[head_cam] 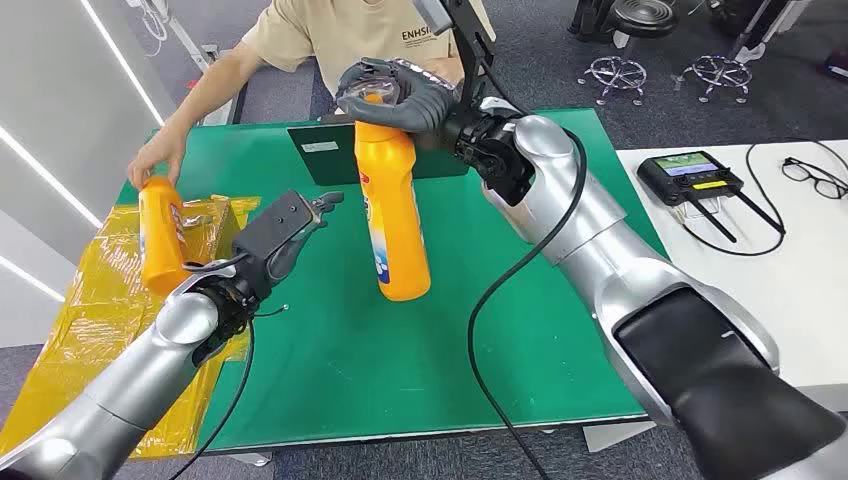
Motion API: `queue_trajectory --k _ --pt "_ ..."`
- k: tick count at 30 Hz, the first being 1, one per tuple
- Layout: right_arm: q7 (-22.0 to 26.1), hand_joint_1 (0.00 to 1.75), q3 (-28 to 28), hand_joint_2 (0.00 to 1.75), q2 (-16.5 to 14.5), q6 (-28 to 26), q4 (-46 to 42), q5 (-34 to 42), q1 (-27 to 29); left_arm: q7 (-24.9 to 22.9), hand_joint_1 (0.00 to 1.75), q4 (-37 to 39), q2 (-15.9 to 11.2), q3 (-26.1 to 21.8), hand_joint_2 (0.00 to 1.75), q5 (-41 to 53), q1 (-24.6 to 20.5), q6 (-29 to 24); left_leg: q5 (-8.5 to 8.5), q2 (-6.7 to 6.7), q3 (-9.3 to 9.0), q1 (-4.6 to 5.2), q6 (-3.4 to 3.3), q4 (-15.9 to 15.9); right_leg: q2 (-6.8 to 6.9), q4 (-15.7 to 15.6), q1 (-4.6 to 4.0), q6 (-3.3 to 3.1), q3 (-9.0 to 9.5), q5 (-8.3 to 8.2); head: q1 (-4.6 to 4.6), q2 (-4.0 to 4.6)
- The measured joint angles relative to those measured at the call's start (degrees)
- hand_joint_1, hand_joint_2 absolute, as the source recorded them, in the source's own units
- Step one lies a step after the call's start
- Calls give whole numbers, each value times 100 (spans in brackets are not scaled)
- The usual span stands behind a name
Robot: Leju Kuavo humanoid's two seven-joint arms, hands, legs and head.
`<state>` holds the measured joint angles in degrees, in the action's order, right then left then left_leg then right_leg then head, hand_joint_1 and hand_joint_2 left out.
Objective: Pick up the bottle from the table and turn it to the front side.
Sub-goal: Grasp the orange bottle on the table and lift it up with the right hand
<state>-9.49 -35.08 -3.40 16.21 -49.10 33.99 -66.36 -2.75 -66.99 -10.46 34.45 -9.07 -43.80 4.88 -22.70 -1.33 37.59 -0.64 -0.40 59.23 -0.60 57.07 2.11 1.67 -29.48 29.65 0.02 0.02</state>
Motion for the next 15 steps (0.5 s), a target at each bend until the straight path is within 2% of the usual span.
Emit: queue_trajectory --k 8,15 --pt "-2 175 5 175 -19 -27 10 18 -21 -35 0 13 33 42 0 -7 1 -3 0 -1 0 0 0 0 1 -1 0 0 0 0 -1 0" --pt "94 175 206 175 -88 -292 51 312 -167 -88 0 105 350 368 0 34 150 -4 0 -4 1 1 0 2 5 -3 2 0 0 0 -1 0"
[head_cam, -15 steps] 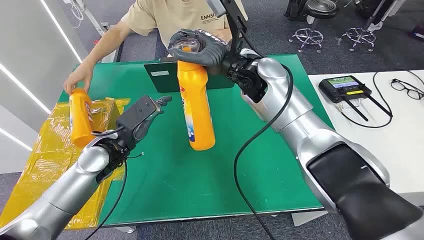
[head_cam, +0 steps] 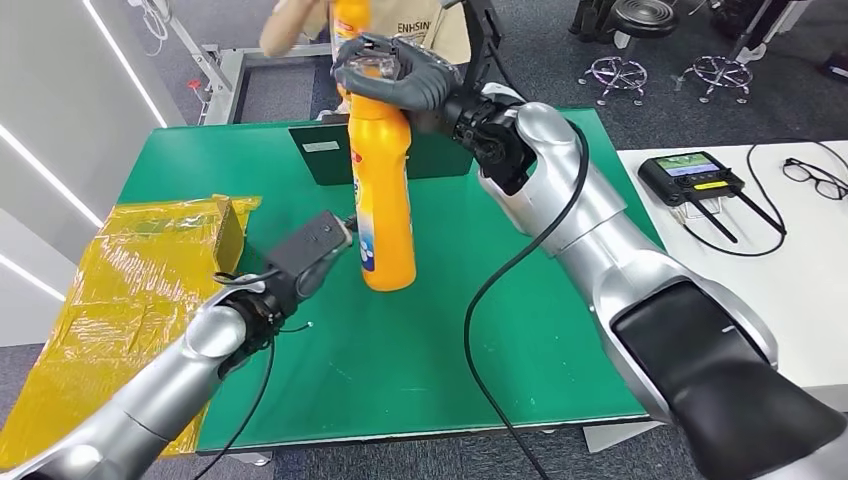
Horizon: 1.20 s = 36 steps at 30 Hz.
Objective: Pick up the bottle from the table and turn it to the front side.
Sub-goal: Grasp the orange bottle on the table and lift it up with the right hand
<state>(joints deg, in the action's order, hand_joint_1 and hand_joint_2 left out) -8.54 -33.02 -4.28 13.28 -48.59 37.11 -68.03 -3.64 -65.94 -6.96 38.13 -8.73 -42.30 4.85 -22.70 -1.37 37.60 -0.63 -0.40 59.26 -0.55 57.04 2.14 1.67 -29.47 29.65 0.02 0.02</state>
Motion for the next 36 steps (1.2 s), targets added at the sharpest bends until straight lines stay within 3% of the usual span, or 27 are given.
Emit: queue_trajectory --k 7,8,11,12,20,21,24,25,29,32,36 --pt "80 175 413 175 21 -184 -10 82 -58 -115 0 137 441 582 0 -80 128 -42 0 -1 0 4 -1 3 0 -2 4 2 0 -1 0 0" --pt "66 175 465 175 26 -216 -44 76 -60 -113 0 179 519 700 44 -118 169 -40 0 -1 0 4 -1 3 0 -2 4 2 0 -1 0 0" --pt "21 175 615 175 31 -291 -162 55 -64 -80 131 255 739 1068 175 -217 322 -35 -1 0 1 5 -1 3 -2 -2 4 2 0 -1 -1 0" --pt "13 175 655 175 31 -308 -192 38 -64 -74 175 263 791 1162 175 -238 360 -23 -1 0 1 5 -1 3 -3 -2 5 2 0 -1 -1 0" --pt "-38 175 871 175 35 -333 -416 -119 -34 -80 175 271 961 1600 175 -318 463 82 -1 1 0 3 0 0 -2 0 2 2 -2 -1 1 0" --pt "-40 175 888 175 36 -333 -438 -123 -27 -78 158 271 967 1619 175 -331 466 92 -1 1 -1 3 0 0 -2 0 2 2 -2 -1 0 0" --pt "-61 175 914 175 37 -338 -499 -141 -4 -70 27 271 976 1645 44 -363 480 104 0 1 -1 2 0 0 -2 0 2 2 -1 -1 0 0" --pt "-73 175 923 175 37 -342 -523 -155 7 -67 0 270 976 1647 0 -379 487 95 0 1 0 2 0 1 -2 0 2 2 -1 -1 1 0" --pt "-116 175 970 175 46 -364 -649 -252 79 -92 0 261 963 1646 0 -355 509 -143 -1 1 0 3 0 1 -1 0 2 2 -1 -1 0 0" --pt "-187 175 1013 175 84 -389 -780 -339 146 -93 0 267 877 1590 0 -112 481 -680 0 1 0 2 0 1 -2 1 2 2 -1 -1 -1 0" --pt "-296 175 1054 175 160 -393 -939 -446 189 39 0 312 671 1204 0 139 321 -1118 2 1 -1 1 1 0 -1 4 1 2 -1 -1 1 0"
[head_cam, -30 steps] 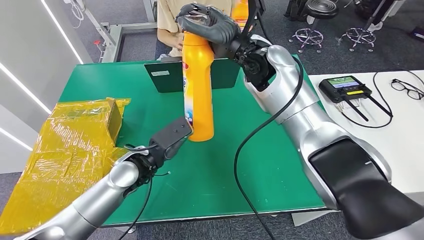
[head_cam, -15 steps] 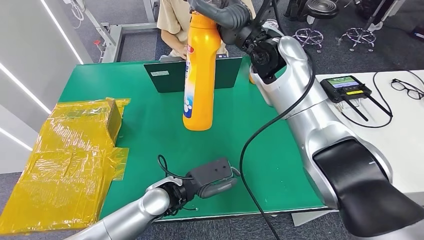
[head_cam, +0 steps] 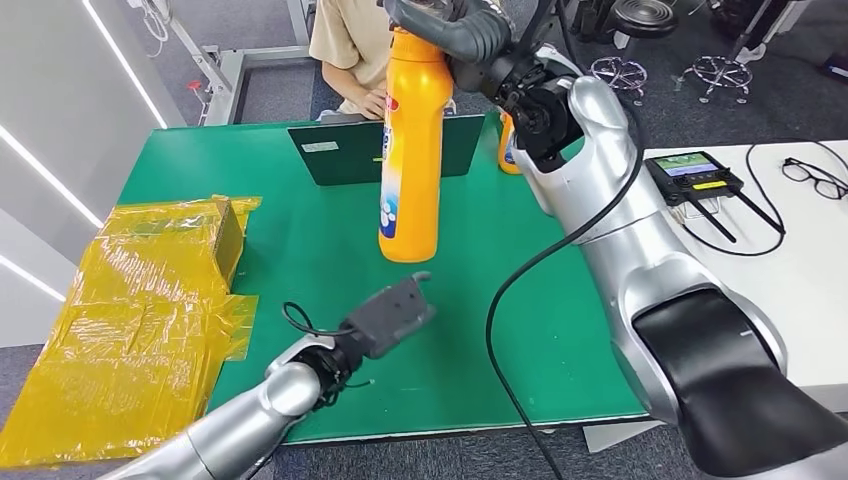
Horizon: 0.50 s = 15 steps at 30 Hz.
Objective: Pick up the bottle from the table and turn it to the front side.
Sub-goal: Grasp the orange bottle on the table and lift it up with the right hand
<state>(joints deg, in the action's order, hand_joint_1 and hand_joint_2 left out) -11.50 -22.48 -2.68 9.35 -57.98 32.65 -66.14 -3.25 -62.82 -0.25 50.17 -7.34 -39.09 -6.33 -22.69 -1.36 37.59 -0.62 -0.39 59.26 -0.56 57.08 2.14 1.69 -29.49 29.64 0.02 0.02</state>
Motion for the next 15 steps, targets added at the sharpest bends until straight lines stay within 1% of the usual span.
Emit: queue_trajectory --k 8,11,15 --pt "-50 175 16 175 87 57 -67 -85 27 103 0 18 -291 -925 0 259 -319 -305 1 0 0 0 -1 0 -1 3 0 0 0 0 -1 0" --pt "-50 175 16 175 93 80 -66 -88 31 105 0 32 -344 -1123 0 276 -382 -308 1 0 0 0 -1 0 0 3 1 0 -1 0 0 0" --pt "-49 175 10 175 93 109 -62 -97 31 105 0 33 -360 -1230 0 302 -397 -287 1 -1 1 0 -1 0 0 3 1 0 0 0 0 0"
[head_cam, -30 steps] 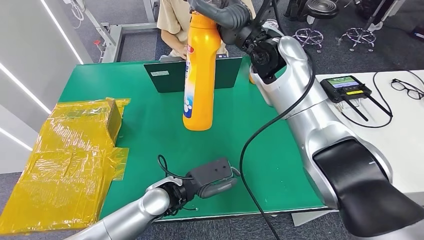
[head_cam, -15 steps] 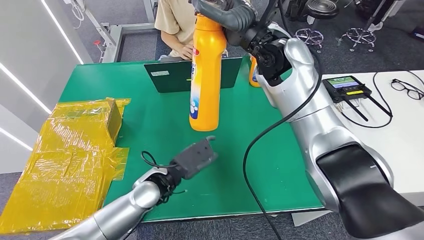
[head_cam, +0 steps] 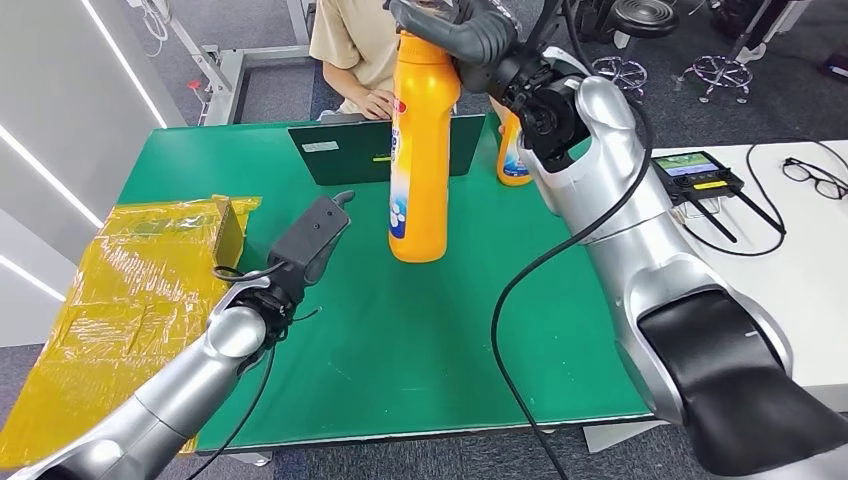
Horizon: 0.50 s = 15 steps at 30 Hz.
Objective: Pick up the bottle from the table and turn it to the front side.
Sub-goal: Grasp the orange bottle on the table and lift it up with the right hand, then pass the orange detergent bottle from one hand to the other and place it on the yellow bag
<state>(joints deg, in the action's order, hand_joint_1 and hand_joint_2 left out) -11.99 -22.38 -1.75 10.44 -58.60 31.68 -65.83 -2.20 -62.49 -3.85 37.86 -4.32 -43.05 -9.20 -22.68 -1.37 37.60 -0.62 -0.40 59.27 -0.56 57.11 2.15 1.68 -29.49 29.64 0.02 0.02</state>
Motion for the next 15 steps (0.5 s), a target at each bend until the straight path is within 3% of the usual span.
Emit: queue_trajectory --k 8,15 --pt "34 175 -24 175 -2 62 49 1 5 -8 0 -53 76 -25 0 -139 50 172 0 -1 0 1 0 0 1 0 0 0 1 0 -1 0" --pt "133 175 -27 175 -2 86 187 21 15 -81 0 -379 304 -15 0 -308 268 331 -1 -2 2 2 -1 0 2 -3 0 0 1 0 0 0"
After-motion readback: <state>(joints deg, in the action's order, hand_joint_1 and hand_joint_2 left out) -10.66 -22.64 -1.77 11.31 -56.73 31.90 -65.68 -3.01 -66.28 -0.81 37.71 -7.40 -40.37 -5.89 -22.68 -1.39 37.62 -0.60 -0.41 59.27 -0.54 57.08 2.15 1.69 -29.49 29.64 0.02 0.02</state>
